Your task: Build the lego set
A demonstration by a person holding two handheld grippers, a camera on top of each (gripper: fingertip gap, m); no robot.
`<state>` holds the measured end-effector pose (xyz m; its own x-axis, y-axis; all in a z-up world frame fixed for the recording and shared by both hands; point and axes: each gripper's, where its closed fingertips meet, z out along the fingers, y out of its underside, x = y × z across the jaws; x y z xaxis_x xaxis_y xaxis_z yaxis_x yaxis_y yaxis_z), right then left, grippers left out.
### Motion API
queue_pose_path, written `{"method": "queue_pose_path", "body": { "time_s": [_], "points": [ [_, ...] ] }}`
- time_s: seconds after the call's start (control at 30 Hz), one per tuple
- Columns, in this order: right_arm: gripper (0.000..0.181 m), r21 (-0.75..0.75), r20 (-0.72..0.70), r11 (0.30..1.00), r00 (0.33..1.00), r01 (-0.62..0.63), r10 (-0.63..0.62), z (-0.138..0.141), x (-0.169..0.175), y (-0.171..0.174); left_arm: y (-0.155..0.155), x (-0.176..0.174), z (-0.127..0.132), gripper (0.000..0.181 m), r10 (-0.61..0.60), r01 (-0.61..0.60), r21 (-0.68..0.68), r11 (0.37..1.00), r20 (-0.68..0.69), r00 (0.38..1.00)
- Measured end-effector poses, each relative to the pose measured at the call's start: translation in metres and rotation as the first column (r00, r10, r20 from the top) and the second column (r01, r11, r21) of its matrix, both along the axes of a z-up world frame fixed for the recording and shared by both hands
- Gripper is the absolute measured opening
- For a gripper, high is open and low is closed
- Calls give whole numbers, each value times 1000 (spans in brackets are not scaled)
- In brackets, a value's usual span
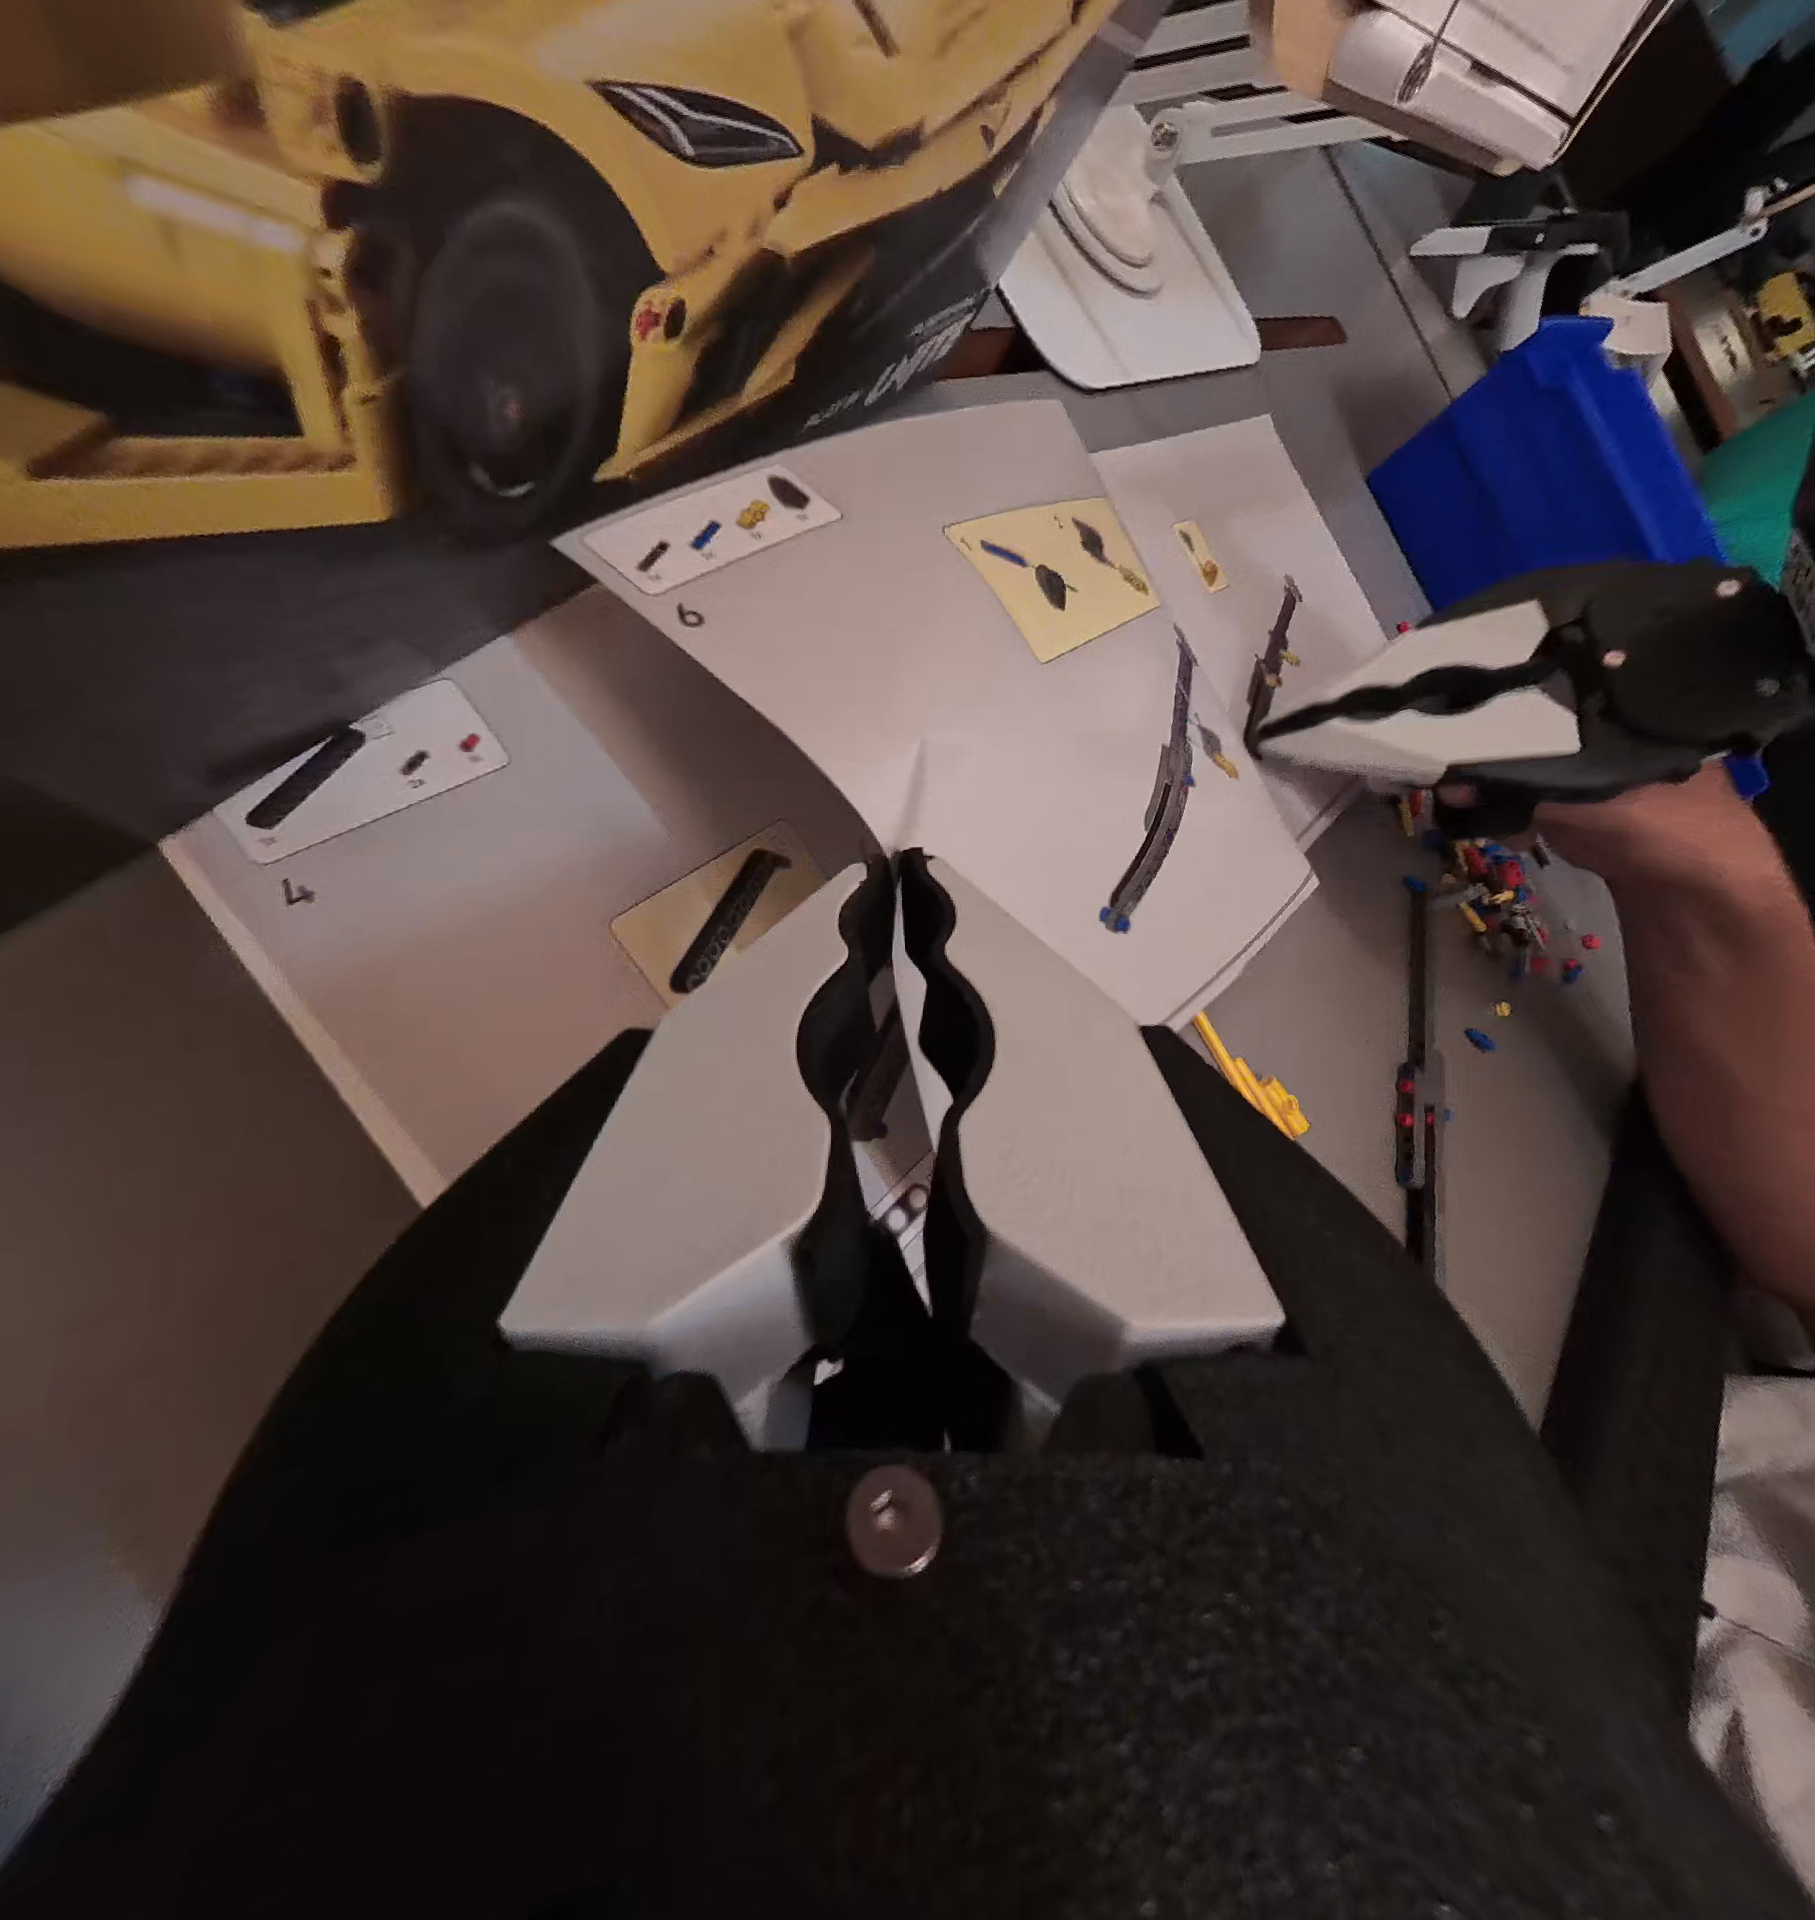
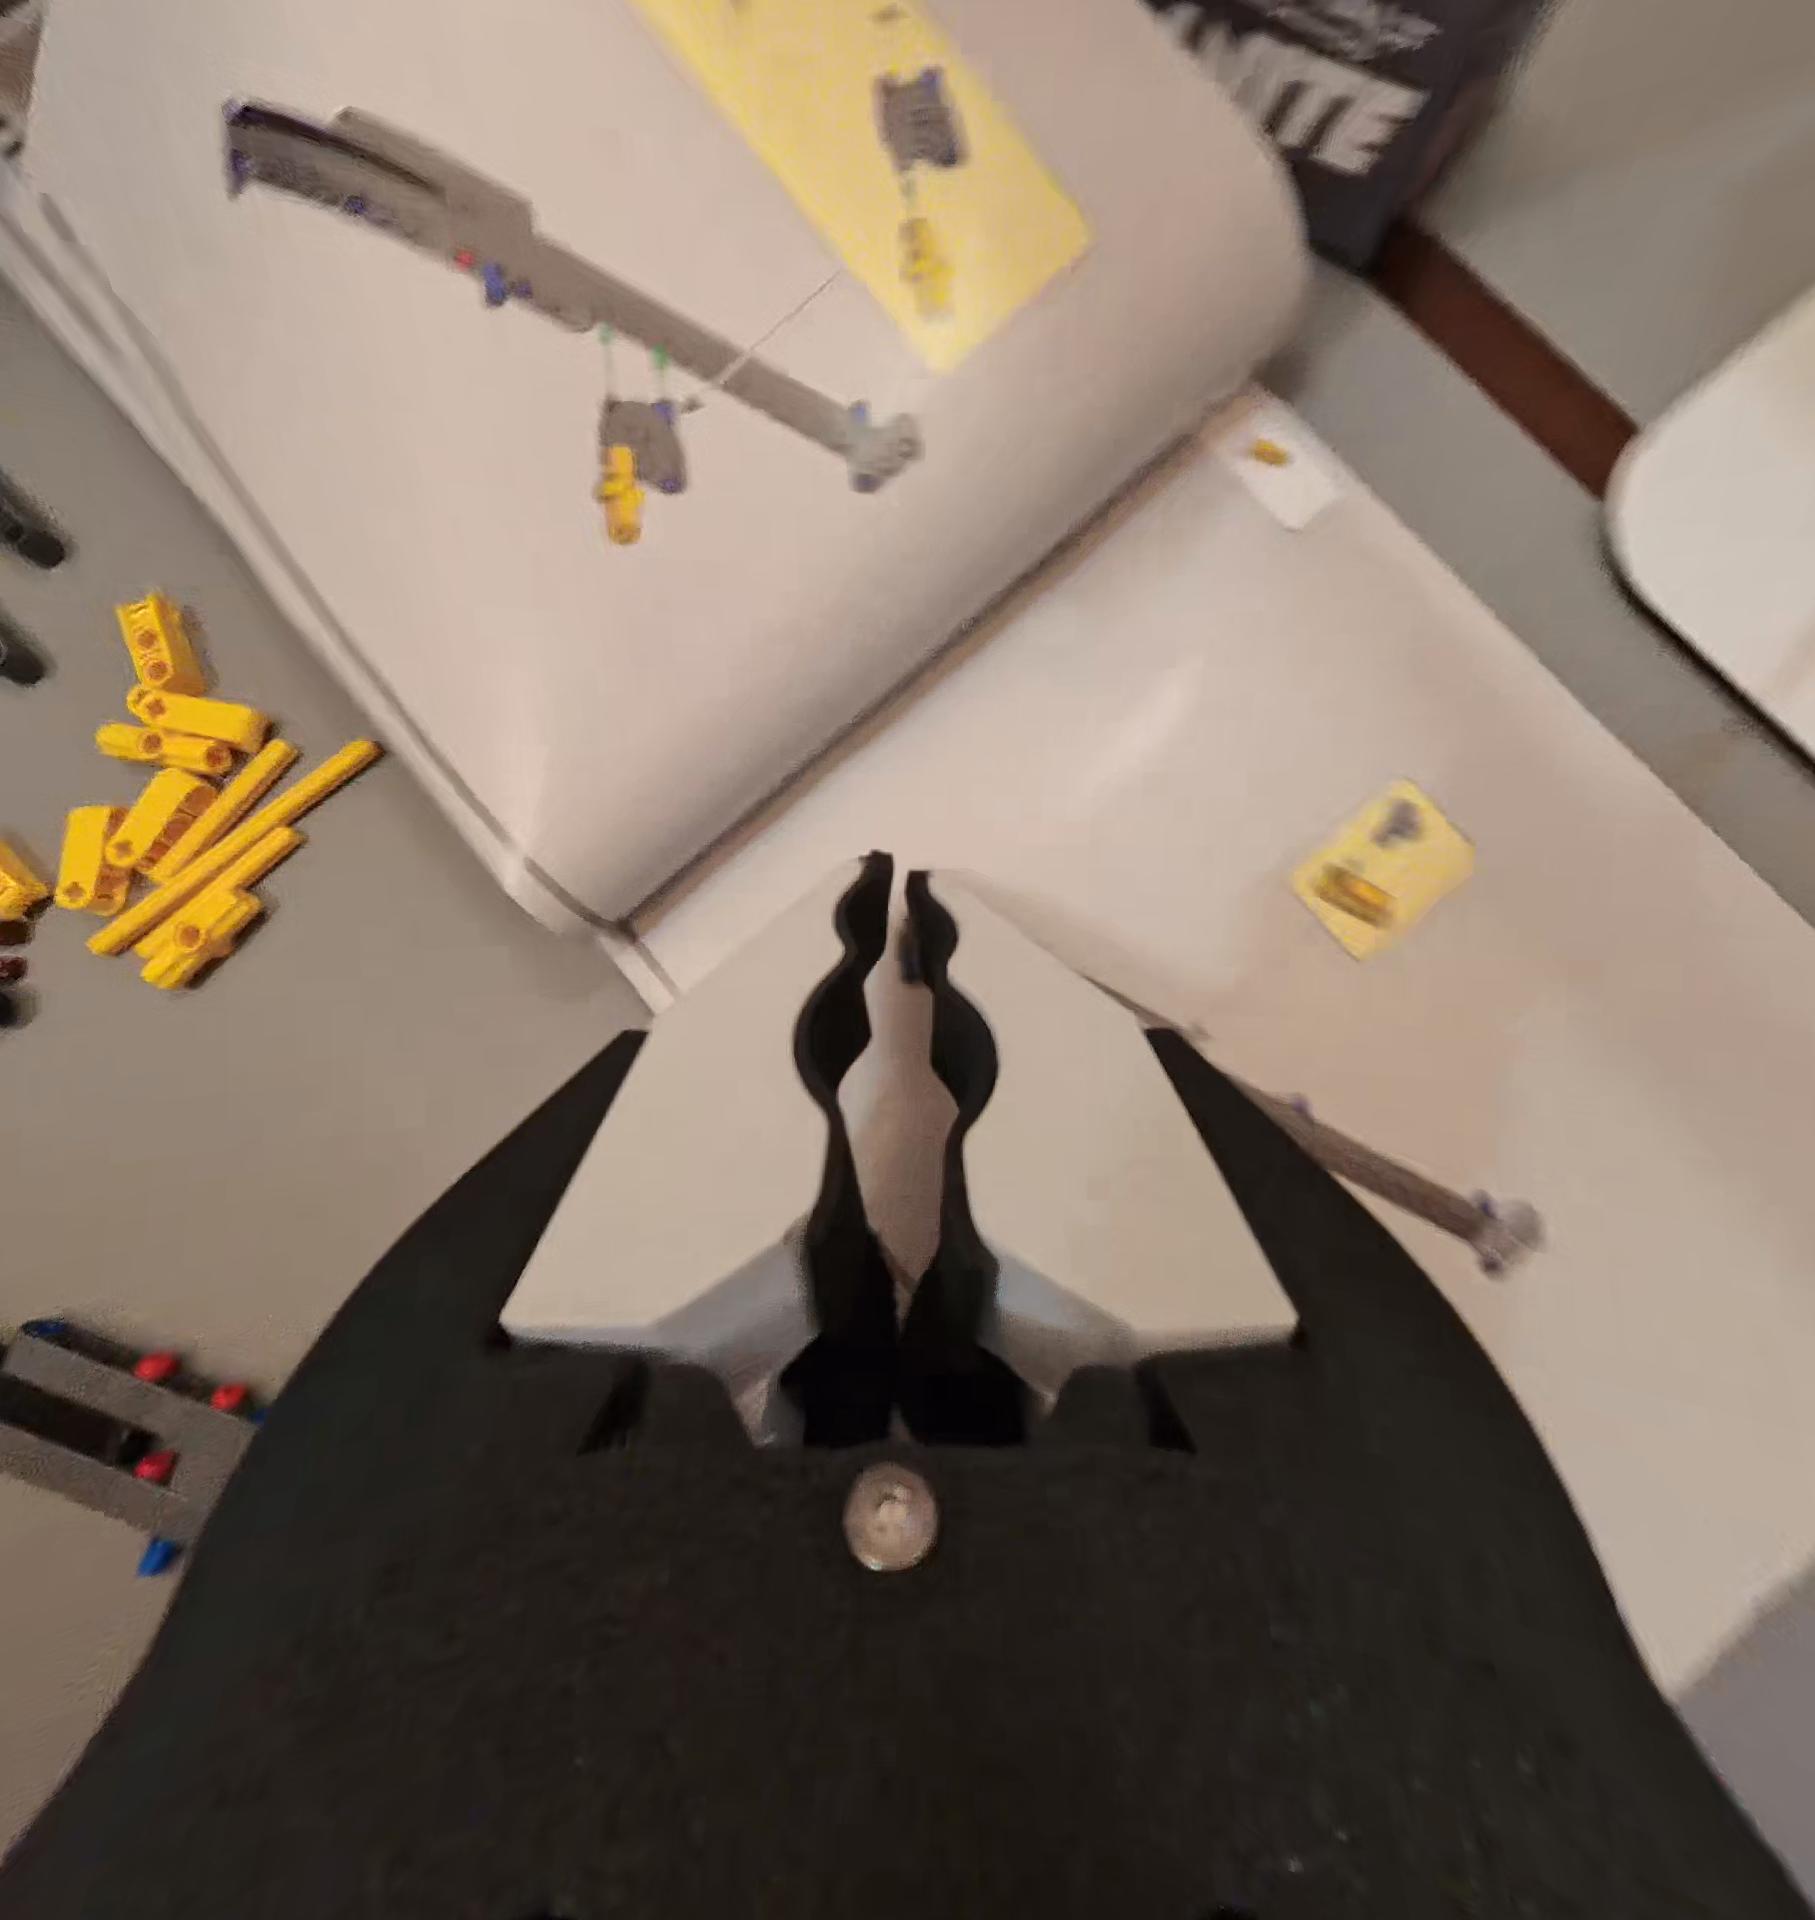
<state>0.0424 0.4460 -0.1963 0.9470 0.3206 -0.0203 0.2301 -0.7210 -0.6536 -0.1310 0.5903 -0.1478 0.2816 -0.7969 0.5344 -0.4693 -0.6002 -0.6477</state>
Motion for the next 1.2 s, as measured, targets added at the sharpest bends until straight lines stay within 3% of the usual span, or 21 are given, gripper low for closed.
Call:
{"method": "queue_pose_path", "body": {
  "time_s": [0.1,0.3,0.37,0.43,0.47,0.53,0.63,0.7,0.77,0.87,0.97,1.07,1.13,1.2],
  "points": [
    [1,29,17,997,997,-77,77,-2,-29,11,6,-10,-3,0,34,-33,5,999,-25,999],
    [0,60,51,982,983,-181,178,-4,-58,17,28,-44,-21,3,159,-115,199,973,-224,962],
    [0,47,69,981,980,-188,184,-9,-61,19,41,-59,-14,8,274,-152,369,917,-303,913],
    [0,49,72,979,978,-198,194,-8,-65,21,44,-60,13,12,361,-138,566,813,-304,882],
    [0,52,72,976,975,-213,209,-8,-67,21,37,-49,27,14,358,-124,614,779,-275,892],
    [0,70,97,967,966,-245,238,-6,-71,22,8,-10,43,13,241,-36,637,770,-239,941],
    [0,126,78,964,971,-233,224,5,-72,24,-20,33,26,10,81,128,602,788,-307,948],
    [0,143,27,974,985,-174,172,13,-56,20,-53,63,12,7,-115,254,525,812,-283,952],
    [0,119,72,991,996,-68,60,10,-16,16,-67,80,-4,8,-177,315,509,801,-301,937],
    [0,34,245,999,969,4,-12,-13,30,3,-67,84,-34,5,-157,369,535,760,-400,903],
    [0,46,243,998,969,35,-45,-14,38,-3,-52,72,-54,2,-69,424,627,653,-509,858],
    [0,34,309,999,950,32,-41,-15,51,-8,-40,61,-62,2,-24,457,665,591,-552,834],
    [0,32,345,998,936,58,-65,-15,66,-11,-29,53,-66,1,-4,463,675,574,-564,826],
    [0,30,338,999,940,31,-40,-15,69,-12,-24,47,-67,1,-5,440,670,598,-546,838]
  ]
}}
